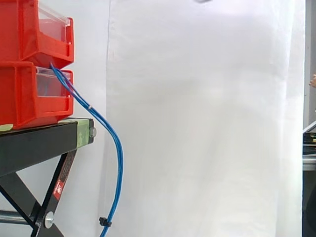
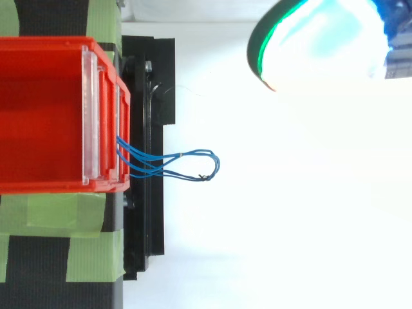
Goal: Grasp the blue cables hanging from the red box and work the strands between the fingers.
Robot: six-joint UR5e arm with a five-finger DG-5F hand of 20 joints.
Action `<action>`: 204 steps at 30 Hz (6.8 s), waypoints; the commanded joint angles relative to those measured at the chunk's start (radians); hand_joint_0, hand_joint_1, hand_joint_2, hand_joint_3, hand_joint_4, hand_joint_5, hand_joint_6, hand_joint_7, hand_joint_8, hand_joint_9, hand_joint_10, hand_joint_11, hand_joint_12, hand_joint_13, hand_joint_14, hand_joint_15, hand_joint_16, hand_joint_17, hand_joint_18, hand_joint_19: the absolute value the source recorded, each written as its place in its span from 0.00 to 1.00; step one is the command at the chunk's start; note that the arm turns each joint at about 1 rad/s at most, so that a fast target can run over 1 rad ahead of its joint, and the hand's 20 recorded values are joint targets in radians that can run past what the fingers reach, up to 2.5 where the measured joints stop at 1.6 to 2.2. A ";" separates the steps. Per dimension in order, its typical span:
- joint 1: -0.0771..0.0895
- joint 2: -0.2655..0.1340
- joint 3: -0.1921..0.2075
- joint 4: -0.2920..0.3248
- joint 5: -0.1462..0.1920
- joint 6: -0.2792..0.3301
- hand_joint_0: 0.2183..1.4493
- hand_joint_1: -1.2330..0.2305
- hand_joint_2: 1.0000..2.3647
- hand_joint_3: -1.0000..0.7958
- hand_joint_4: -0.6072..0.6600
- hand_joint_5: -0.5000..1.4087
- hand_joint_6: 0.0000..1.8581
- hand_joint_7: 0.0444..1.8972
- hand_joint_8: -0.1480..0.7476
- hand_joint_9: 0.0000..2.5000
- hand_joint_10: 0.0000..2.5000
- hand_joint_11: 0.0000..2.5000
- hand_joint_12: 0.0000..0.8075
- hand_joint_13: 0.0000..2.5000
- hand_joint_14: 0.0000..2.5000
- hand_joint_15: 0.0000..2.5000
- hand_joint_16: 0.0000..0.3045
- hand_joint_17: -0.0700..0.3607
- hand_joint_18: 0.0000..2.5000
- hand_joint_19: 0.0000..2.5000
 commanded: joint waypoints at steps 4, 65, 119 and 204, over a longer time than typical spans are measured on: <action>-0.001 0.000 -0.081 -0.005 0.001 -0.002 0.32 0.67 0.00 0.00 0.49 0.00 0.00 0.31 0.45 0.00 0.00 0.00 0.48 0.00 0.00 0.05 0.27 0.60 0.00 0.00; 0.149 -0.365 -0.451 0.896 0.443 -0.134 0.34 0.66 0.00 0.00 0.51 0.00 0.00 0.32 0.46 0.00 0.00 0.01 0.48 0.00 0.00 0.06 0.25 0.55 0.00 0.03; 0.261 -0.649 -0.170 1.077 0.627 -0.214 0.31 0.70 0.00 0.00 0.49 0.00 0.00 0.31 0.50 0.00 0.00 0.00 0.53 0.00 0.00 0.04 0.28 0.62 0.00 0.00; 0.206 -0.646 -0.305 1.170 0.533 0.108 0.35 0.61 0.00 0.00 0.57 0.02 0.00 0.30 0.56 0.13 0.00 0.08 0.53 0.13 0.00 0.10 0.24 0.55 0.11 0.05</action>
